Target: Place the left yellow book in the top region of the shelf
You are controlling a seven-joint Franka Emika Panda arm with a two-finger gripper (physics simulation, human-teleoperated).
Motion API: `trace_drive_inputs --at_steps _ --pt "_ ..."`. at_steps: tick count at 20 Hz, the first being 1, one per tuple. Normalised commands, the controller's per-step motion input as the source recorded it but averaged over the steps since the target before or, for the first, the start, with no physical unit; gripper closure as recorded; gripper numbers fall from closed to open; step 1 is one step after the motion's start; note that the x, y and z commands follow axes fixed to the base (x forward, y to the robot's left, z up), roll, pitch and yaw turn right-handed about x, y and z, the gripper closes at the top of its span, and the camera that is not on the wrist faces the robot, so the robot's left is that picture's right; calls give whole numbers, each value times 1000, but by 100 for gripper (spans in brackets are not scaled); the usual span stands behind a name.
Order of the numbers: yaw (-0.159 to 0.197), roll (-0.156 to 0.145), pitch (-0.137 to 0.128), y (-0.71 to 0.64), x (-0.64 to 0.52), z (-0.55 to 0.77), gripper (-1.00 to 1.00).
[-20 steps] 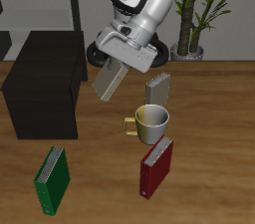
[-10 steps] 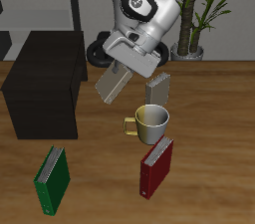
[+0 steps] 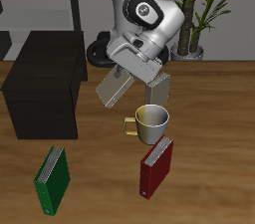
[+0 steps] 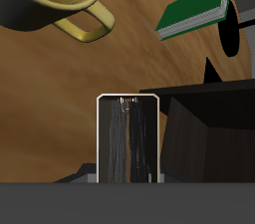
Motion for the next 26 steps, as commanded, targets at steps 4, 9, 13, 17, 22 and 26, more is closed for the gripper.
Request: trace_drive_inputs --at_steps 4,9,13,17,22,26 --pt "-6 -29 15 -95 -4 -134 100" --pt "2 -40 8 -107 35 -103 100" --pt "35 -30 16 -118 93 -171 100" --pt "15 -58 26 -128 131 -193 100" --pt "27 -45 14 -90 94 -160 100" --pt "22 -90 -19 -67 -5 -38 100"
